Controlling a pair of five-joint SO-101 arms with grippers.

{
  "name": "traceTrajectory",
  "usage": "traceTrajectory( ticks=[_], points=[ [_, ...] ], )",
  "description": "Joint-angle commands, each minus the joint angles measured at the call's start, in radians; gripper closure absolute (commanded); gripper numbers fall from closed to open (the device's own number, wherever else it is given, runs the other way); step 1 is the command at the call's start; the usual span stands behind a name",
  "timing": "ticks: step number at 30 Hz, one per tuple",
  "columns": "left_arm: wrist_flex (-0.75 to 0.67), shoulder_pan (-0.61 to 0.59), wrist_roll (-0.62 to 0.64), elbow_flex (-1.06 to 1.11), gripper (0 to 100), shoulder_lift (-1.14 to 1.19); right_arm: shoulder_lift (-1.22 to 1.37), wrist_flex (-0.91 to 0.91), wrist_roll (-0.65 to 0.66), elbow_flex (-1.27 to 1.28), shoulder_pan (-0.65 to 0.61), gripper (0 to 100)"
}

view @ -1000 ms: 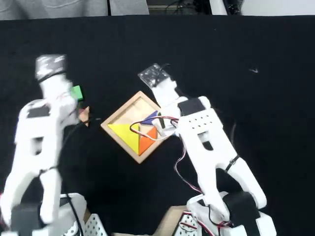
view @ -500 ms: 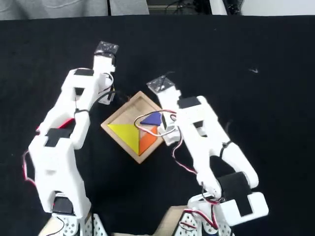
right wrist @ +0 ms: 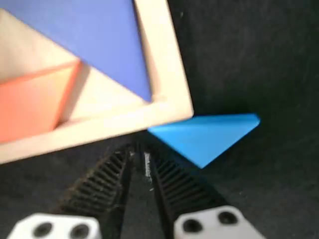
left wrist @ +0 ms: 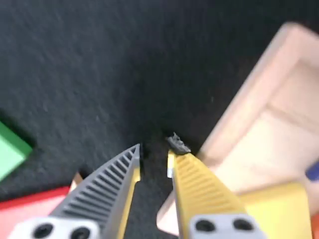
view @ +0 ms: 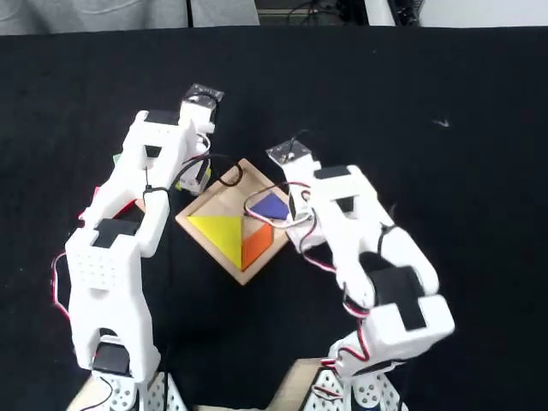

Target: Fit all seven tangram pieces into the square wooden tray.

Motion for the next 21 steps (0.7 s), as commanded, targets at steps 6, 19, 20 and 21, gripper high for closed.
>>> traceTrajectory(
  ticks=[6,19,20,21],
  points=[
    [0.23,0.019,-0.002,-0.025,90,-0.012,0.094,0.0,0.003,-0.225,-0.063,98.8],
    [0.367,0.015,-0.002,0.116,93,-0.215,0.216,0.017,0.003,-0.39,-0.126,98.8],
    [0.348,0.012,0.0,0.154,93,-0.261,0.234,0.034,0.003,-0.412,-0.138,98.8],
    [0.331,0.012,0.0,0.197,93,-0.311,0.251,0.055,0.003,-0.433,-0.149,98.8]
  ],
)
